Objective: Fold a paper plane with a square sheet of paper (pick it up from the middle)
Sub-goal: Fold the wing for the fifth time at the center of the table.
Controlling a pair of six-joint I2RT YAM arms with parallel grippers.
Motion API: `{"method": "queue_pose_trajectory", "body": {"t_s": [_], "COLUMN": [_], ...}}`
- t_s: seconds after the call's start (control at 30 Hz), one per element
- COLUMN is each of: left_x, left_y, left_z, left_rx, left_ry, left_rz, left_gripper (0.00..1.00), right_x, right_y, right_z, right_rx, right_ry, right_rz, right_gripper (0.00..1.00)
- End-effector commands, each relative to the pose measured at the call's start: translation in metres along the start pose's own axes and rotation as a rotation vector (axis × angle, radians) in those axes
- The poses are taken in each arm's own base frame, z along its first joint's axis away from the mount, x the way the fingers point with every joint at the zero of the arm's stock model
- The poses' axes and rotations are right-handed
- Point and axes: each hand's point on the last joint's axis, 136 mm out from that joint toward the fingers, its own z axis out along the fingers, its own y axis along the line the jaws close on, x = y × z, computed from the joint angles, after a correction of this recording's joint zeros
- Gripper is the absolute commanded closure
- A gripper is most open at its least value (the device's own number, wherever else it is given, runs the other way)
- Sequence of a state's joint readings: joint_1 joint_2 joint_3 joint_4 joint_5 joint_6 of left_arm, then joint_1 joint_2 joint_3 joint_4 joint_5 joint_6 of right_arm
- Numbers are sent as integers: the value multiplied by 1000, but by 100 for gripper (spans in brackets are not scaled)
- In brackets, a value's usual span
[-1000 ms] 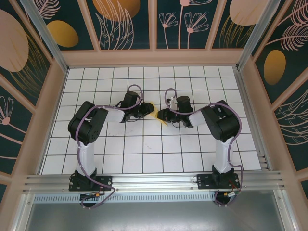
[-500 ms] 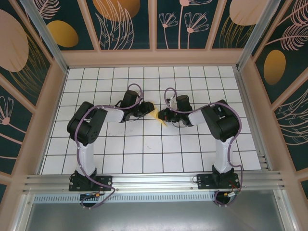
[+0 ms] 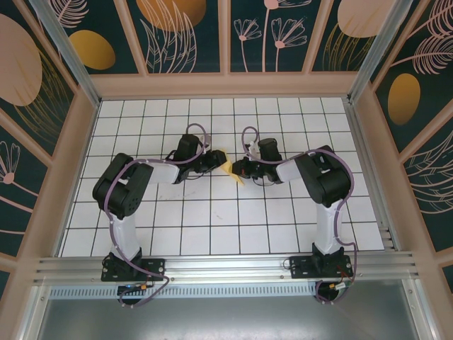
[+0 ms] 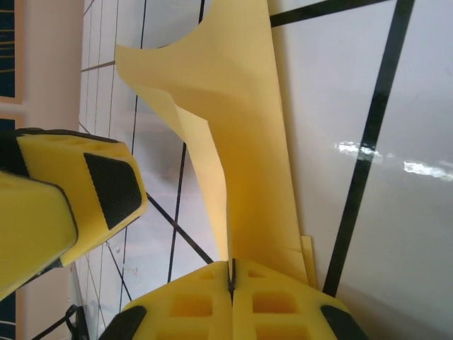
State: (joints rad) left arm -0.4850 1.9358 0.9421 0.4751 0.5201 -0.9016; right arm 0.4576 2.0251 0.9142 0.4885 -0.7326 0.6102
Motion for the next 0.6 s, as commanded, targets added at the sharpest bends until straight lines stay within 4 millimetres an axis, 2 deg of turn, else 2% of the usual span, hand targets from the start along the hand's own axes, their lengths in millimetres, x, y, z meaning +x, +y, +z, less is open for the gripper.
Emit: {"method": "queue_pose_trajectory", "body": {"t_s": [0.0, 0.1, 0.13, 0.2, 0.57], "left_x": [6, 12, 5, 5, 0], "left_y": [0, 4, -4, -3, 25], "left_z": [10, 13, 16, 19, 26], "left_rx": [15, 11, 26, 17, -108], "left_ry": [34, 54, 45, 52, 29], "left_rz": [19, 14, 26, 25, -15], "left_gripper": [66, 66, 66, 66, 67], "right_x": [9, 9, 9, 9, 12], "right_y": [-22, -24, -25, -26, -32], "right_z": [5, 6, 6, 6, 6], "right_rx": [57, 64, 67, 72, 91], "right_ry": [36, 41, 42, 44, 56], "right_rz": [68, 78, 80, 82, 89], "right_gripper": [99, 99, 99, 99, 99]}}
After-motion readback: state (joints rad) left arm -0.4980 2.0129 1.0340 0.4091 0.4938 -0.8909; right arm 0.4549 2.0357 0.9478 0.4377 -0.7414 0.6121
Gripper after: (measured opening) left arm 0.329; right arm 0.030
